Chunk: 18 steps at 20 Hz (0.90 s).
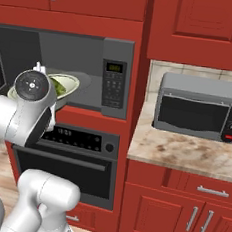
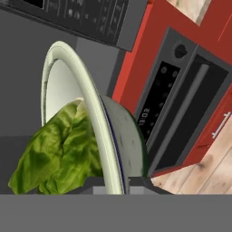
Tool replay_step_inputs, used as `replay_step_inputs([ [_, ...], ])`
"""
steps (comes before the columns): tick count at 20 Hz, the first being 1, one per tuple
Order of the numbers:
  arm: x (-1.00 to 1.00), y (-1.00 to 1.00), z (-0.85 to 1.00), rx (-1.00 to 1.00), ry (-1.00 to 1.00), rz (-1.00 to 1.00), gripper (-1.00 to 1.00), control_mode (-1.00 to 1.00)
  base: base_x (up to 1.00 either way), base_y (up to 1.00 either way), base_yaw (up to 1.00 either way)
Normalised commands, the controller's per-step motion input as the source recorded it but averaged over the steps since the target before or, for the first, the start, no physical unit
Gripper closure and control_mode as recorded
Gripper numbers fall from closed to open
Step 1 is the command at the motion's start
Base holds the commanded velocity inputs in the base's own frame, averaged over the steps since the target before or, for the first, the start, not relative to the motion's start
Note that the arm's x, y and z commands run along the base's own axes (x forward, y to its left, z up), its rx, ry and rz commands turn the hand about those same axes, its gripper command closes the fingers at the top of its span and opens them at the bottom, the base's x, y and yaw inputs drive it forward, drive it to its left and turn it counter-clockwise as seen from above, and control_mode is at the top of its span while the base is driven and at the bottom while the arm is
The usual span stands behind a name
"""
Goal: The microwave is finished heating the shrimp and lettuce. Take the bowl containing the food and place it on the dining counter.
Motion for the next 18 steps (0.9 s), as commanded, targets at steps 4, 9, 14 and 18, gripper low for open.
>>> replay_step_inputs([
  [4,0.0,0.0,0.0,0.0,0.0,0.0,1.0,1.0,-0.11,-0.85,0.09],
  [9,0.0,0.0,0.0,0.0,0.0,0.0,1.0,1.0,-0.26,-0.86,0.23],
  [14,0.0,0.0,0.0,0.0,0.0,0.0,1.0,1.0,-0.55,-0.65,0.68],
  [18,0.0,0.0,0.0,0.0,0.0,0.0,1.0,1.0,-0.61,-0.27,0.99],
])
